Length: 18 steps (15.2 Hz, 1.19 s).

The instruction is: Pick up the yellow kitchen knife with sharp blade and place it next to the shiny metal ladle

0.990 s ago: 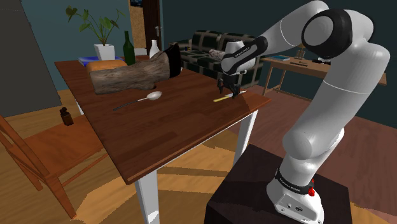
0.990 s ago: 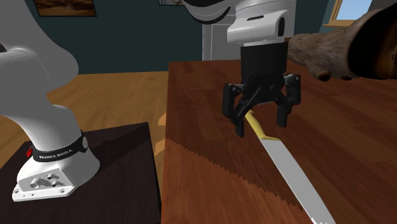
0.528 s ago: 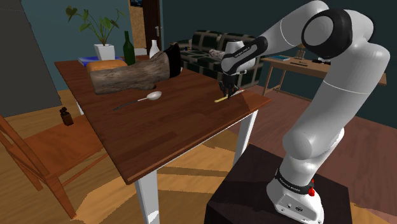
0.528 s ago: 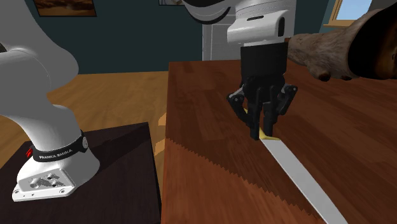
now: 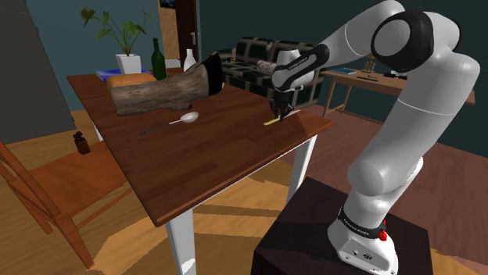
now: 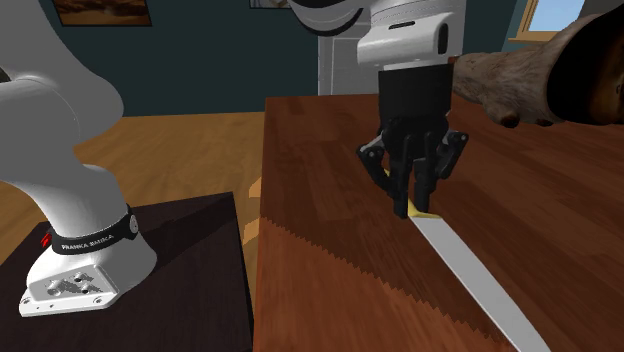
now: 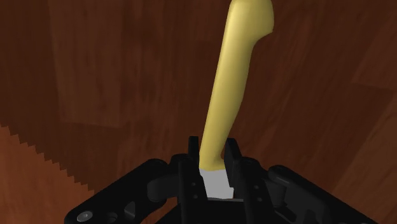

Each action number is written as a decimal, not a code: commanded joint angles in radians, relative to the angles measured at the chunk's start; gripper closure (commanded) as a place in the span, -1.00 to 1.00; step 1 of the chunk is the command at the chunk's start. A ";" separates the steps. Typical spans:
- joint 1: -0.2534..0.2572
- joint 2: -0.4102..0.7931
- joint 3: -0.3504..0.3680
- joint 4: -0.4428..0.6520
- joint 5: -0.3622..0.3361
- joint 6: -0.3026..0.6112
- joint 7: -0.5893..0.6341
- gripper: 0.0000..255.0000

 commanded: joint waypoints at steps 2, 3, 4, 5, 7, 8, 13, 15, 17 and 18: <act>0.001 -0.015 0.000 0.018 0.003 -0.033 -0.005 1.00; 0.001 -0.020 0.001 0.026 0.004 -0.046 -0.007 1.00; 0.001 -0.025 0.001 0.034 0.006 -0.060 -0.009 1.00; 0.002 -0.031 0.001 0.043 0.007 -0.073 -0.011 1.00; 0.002 -0.040 0.002 0.060 0.009 -0.099 -0.015 1.00; 0.002 -0.044 0.002 0.069 0.010 -0.113 -0.017 1.00; 0.004 -0.063 0.004 0.116 0.015 -0.179 -0.026 1.00; 0.004 -0.069 0.004 0.137 0.017 -0.205 -0.029 1.00; 0.005 -0.074 0.005 0.158 0.019 -0.231 -0.033 1.00; 0.005 -0.077 0.005 0.169 0.020 -0.245 -0.035 1.00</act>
